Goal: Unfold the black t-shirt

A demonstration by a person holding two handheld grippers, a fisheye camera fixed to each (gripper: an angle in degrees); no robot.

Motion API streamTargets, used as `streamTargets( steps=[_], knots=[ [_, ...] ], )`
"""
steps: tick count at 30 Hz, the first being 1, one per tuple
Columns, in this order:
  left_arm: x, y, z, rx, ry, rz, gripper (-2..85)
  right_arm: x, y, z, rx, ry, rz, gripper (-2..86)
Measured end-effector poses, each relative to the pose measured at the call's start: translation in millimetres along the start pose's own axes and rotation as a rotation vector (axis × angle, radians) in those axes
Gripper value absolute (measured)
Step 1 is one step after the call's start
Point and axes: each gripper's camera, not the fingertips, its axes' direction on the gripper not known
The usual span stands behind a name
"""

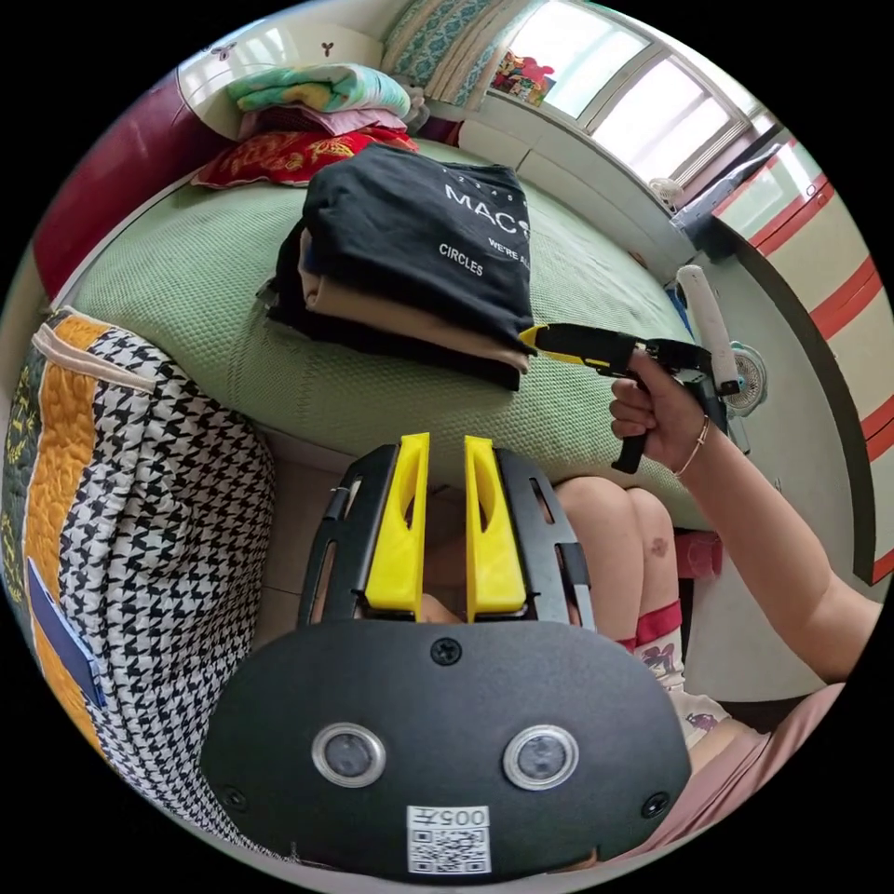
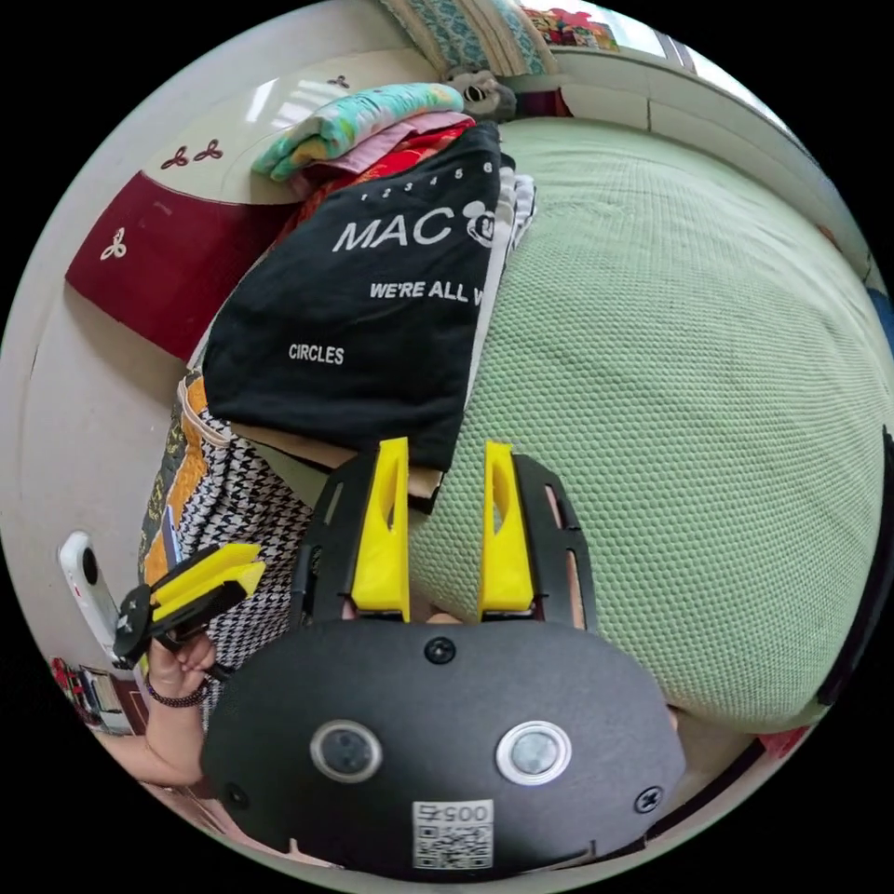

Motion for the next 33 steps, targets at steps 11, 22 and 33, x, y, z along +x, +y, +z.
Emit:
streamTargets(
  steps=[11, 22, 33],
  knots=[
    [45.5, -24.0, -11.6, 0.074, 0.01, 0.119, 11.9, -12.6, -21.5, -45.2, 0.037, -0.055, -0.108, -1.2],
    [119.1, -56.3, 4.0, 0.218, -0.357, 0.247, 5.5, -26.7, -53.2, -74.6, -0.001, -0.073, -0.147, -0.1],
    [129.1, -52.8, -16.1, 0.233, -0.243, 0.192, 1.7, 35.5, -121.6, -61.8, 0.04, -0.224, 0.101, 12.7]
  ],
)
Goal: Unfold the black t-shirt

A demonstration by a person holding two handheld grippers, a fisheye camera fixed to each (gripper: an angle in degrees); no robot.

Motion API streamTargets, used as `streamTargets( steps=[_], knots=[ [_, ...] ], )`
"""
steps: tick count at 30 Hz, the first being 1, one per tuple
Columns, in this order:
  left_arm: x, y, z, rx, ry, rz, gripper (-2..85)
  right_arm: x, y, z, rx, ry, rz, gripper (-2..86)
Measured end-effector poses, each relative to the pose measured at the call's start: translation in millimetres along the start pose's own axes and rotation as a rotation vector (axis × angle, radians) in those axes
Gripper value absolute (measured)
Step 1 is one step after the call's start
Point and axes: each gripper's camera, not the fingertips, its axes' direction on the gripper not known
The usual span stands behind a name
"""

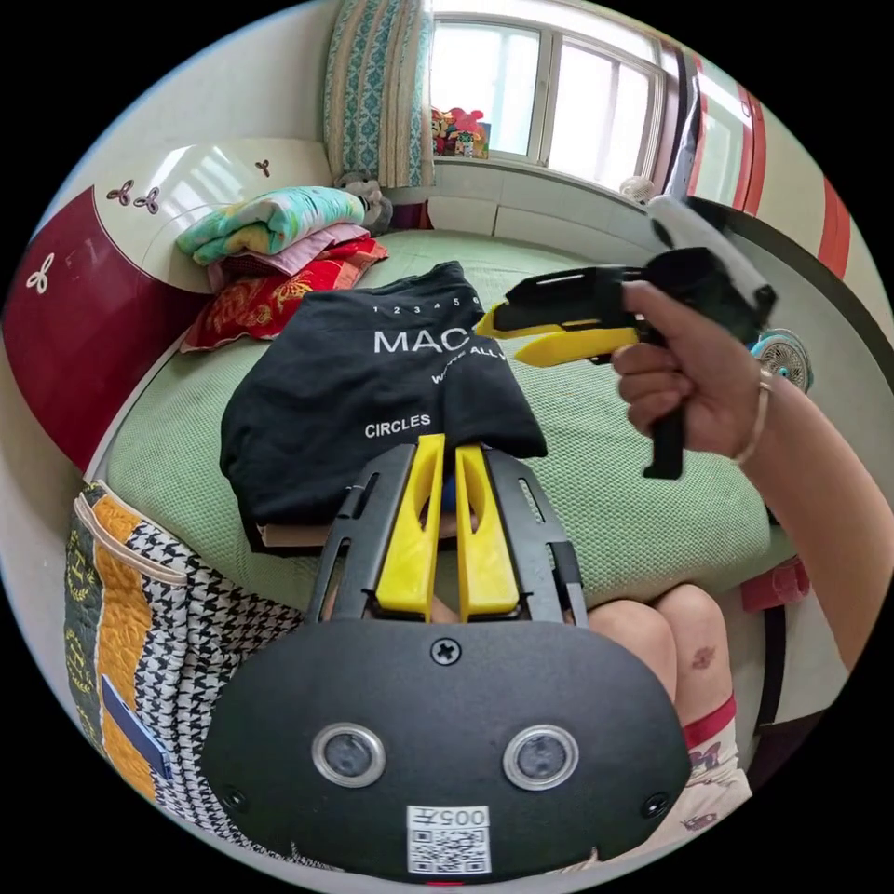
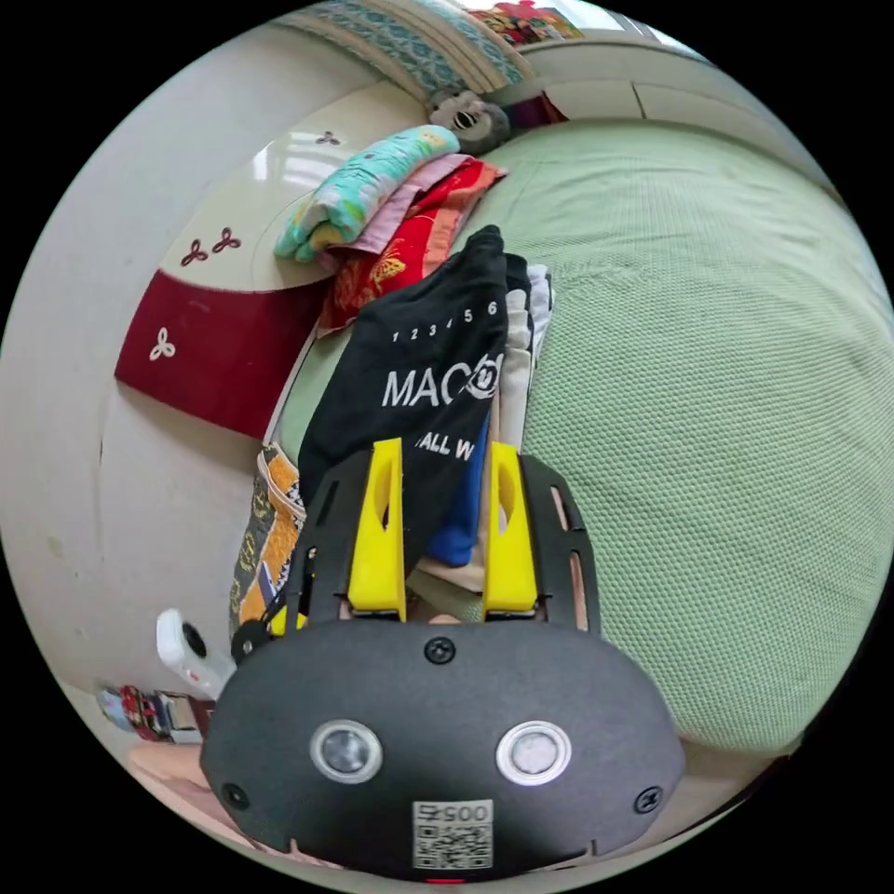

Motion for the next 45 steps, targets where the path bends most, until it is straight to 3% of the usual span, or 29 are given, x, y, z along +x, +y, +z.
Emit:
streamTargets(
  steps=[6, 15, 20, 24, 30, 38, 42, 45],
  knots=[
    [16.4, -4.3, -20.3, 0.031, 0.002, 0.021, 1.4, 4.4, -43.8, 25.1, -0.012, 0.002, 0.065, 10.9],
    [55.0, -13.3, -39.9, 0.066, 0.088, 0.049, 1.8, 4.7, -50.3, -6.9, 0.087, -0.008, 0.016, 0.0],
    [109.5, -26.1, -28.7, 0.062, 0.184, 0.121, 2.9, 8.6, -26.4, -65.8, 0.196, 0.218, -0.109, -1.4],
    [179.5, -33.5, 7.5, -0.08, 0.344, 0.249, 3.1, 55.4, -6.8, -93.7, 0.193, 0.373, -0.05, -1.2],
    [230.0, -18.1, 29.3, -0.156, 0.31, 0.341, 1.6, 147.8, 46.2, -99.3, 0.036, 0.827, 0.09, -0.2],
    [208.1, -40.0, 101.0, -0.332, 0.184, 0.151, 7.3, 142.8, 148.4, -89.5, 0.015, 0.548, 0.07, 8.4],
    [206.9, -46.1, 159.6, -0.477, 0.159, 0.092, 9.2, 132.3, 174.9, -59.7, -0.042, 0.699, 0.025, 6.2],
    [203.9, -48.6, 160.8, -0.459, 0.204, 0.047, 8.5, 120.7, 189.7, -57.5, -0.029, 0.753, -0.041, 3.3]
  ],
)
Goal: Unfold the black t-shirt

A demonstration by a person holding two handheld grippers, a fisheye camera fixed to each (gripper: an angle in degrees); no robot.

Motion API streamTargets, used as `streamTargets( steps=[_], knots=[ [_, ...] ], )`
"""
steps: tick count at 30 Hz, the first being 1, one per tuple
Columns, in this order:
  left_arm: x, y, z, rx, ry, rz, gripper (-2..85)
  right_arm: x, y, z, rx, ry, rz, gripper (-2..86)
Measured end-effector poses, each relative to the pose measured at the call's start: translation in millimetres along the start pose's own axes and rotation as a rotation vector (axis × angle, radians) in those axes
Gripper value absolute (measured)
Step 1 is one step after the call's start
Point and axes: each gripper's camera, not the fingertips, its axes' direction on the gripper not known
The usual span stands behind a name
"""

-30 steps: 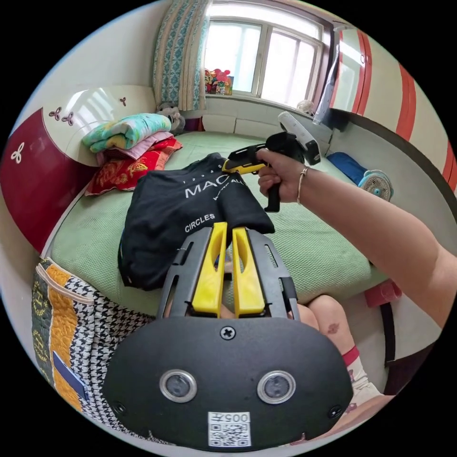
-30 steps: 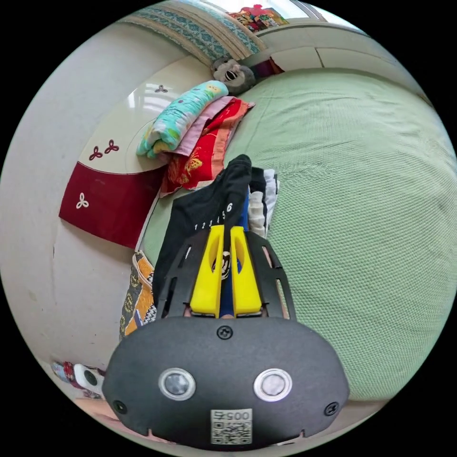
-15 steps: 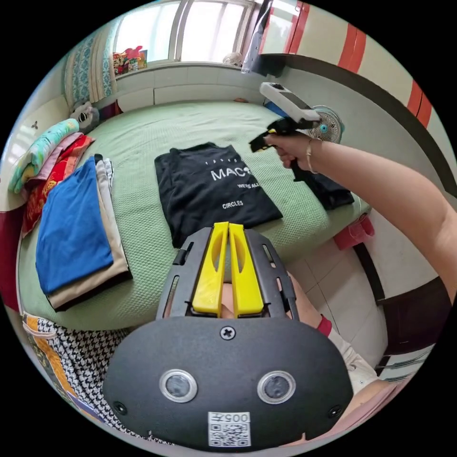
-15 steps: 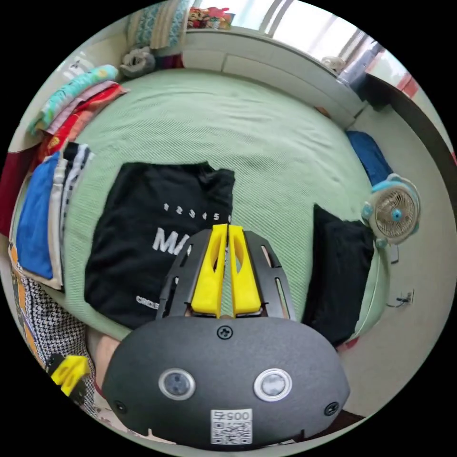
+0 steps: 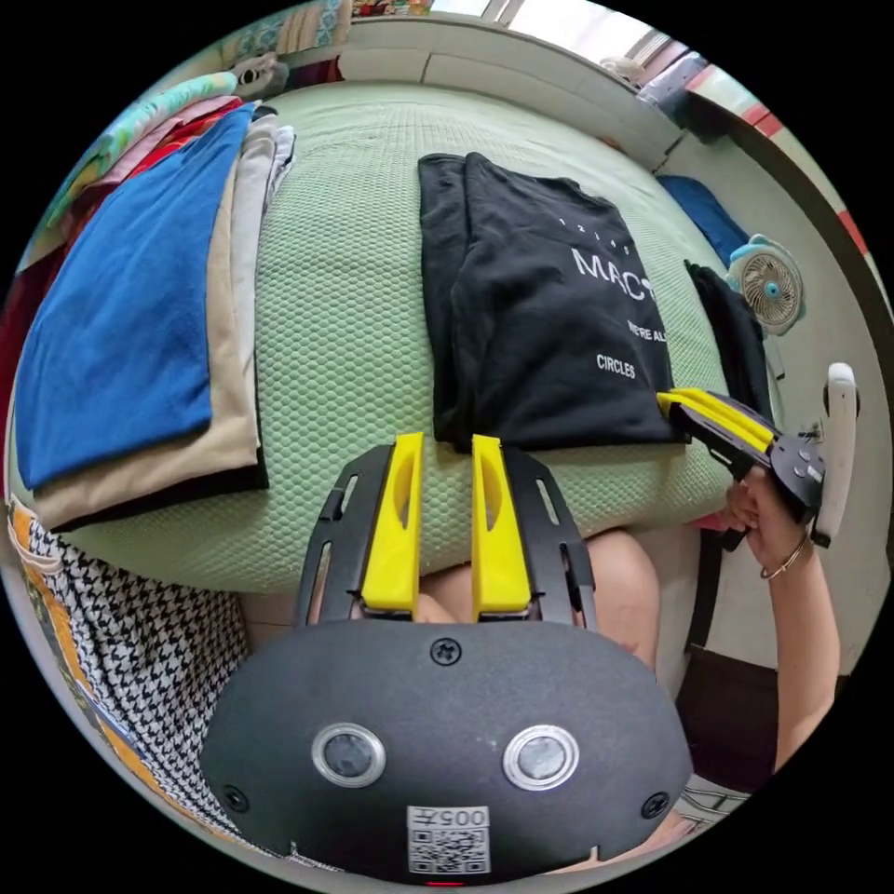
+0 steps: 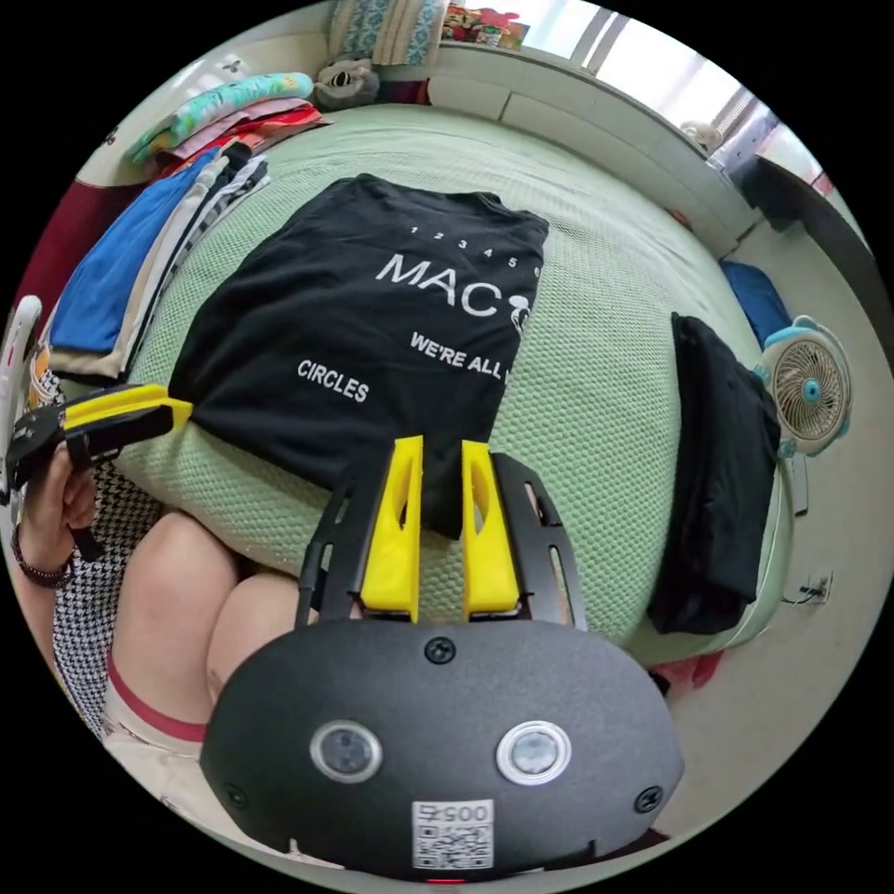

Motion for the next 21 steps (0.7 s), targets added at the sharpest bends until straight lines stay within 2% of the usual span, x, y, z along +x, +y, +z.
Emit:
streamTargets(
  steps=[4, 9, 16, 21],
  knots=[
    [4.7, 6.2, -10.6, 0.0, -0.099, -0.001, 5.3, 7.1, 17.8, -9.2, -0.035, -0.059, 0.05, 2.1],
    [-0.6, 27.9, -36.1, 0.051, -0.023, -0.046, 5.3, 10.4, 49.9, -31.9, -0.053, -0.089, 0.126, 2.0],
    [24.6, 67.9, -97.6, 0.21, -0.039, 0.03, 5.1, 9.3, 107.9, -111.5, 0.117, -0.12, 0.241, 4.2],
    [43.9, 86.6, -120.6, 0.248, -0.049, 0.082, 5.2, 6.4, 147.1, -153.2, 0.218, -0.112, 0.307, 4.4]
  ],
)
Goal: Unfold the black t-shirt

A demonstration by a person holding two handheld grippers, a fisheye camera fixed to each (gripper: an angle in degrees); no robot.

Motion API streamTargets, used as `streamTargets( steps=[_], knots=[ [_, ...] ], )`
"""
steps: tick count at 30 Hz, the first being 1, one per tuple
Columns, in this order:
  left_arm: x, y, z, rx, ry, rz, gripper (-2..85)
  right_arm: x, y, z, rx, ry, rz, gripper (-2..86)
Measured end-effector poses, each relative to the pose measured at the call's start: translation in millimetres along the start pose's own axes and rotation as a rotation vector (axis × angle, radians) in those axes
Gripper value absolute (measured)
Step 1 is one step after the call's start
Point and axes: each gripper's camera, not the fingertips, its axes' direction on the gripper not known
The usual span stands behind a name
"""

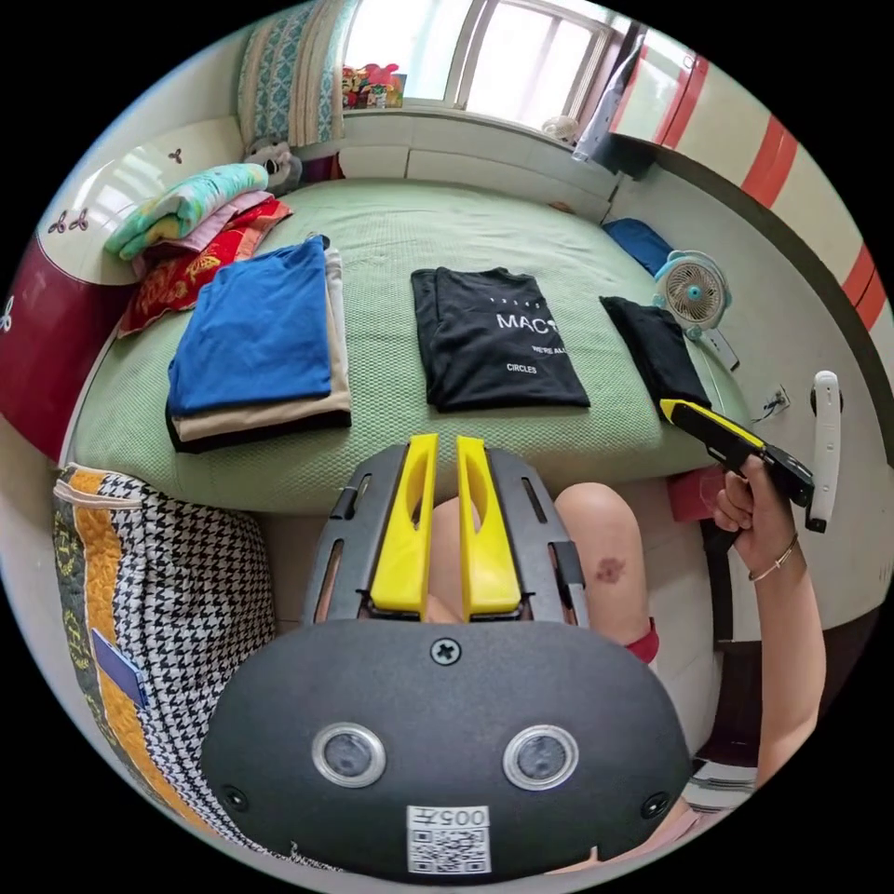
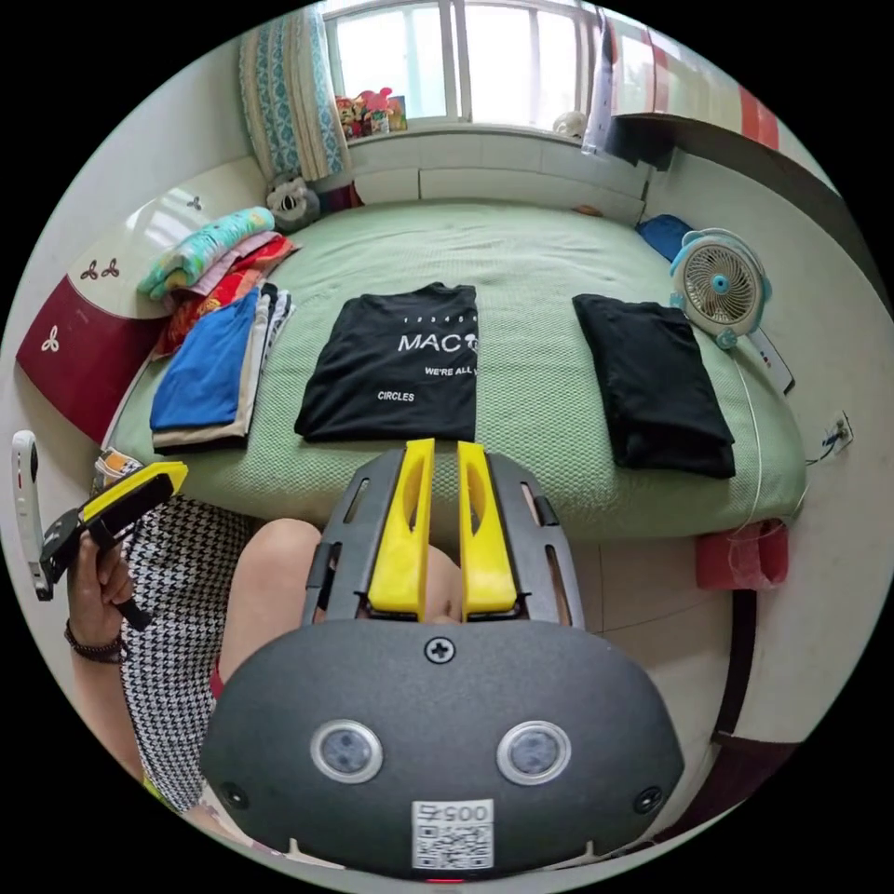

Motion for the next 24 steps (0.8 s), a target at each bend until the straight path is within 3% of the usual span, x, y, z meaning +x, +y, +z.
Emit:
streamTargets(
  steps=[11, 24],
  knots=[
    [13.1, -29.5, 26.4, -0.009, -0.001, 0.021, 5.5, 0.6, 4.8, 11.0, -0.008, 0.008, 0.011, 5.1],
    [7.8, -186.2, 149.3, -0.03, -0.081, -0.04, 6.0, -25.2, -99.0, 112.2, -0.017, 0.037, 0.051, 6.0]
  ],
)
